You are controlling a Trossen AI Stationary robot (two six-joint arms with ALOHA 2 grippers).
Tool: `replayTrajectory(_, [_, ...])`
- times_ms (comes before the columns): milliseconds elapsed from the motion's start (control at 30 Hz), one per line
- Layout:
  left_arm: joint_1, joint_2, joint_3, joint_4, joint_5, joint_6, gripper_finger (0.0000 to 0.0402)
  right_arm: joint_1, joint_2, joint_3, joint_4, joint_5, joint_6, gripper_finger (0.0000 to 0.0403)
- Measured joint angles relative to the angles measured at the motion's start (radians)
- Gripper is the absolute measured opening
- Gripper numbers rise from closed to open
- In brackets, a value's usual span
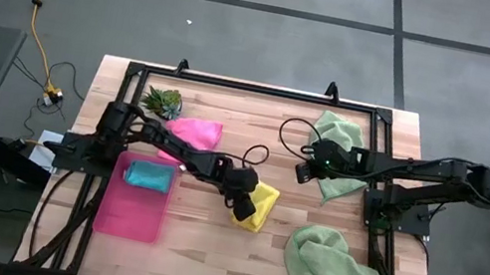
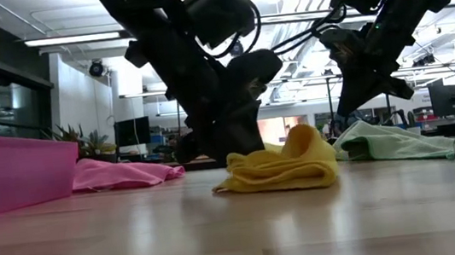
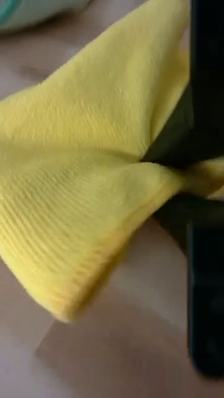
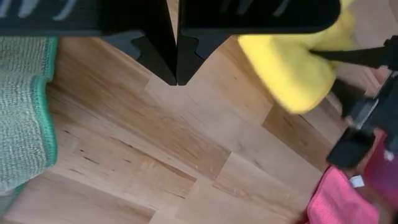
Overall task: Fold microfiber towels
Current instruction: Put the yellow microfiber towel into the red bin
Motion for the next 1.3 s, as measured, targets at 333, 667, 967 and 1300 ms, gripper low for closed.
replayTrajectory(333, [0.031,-0.01,-0.001,0.067,0.098,-0.004,0.0004,0.0,0.0,0.0,0.0,0.003,0.0,0.0002])
replayTrajectory(667, [0.074,-0.177,0.0,0.064,0.095,0.143,0.0001,0.0,0.0,0.0,-0.009,0.003,0.0,0.0002])
replayTrajectory(967, [0.127,-0.432,0.002,-0.221,0.141,0.449,0.0,0.0,0.0,0.0,-0.016,0.003,-0.003,0.0002])
replayTrajectory(1300, [0.142,-0.777,0.002,-0.854,0.188,0.777,0.0,0.0,0.0,0.0,-0.023,0.003,-0.001,0.0002])
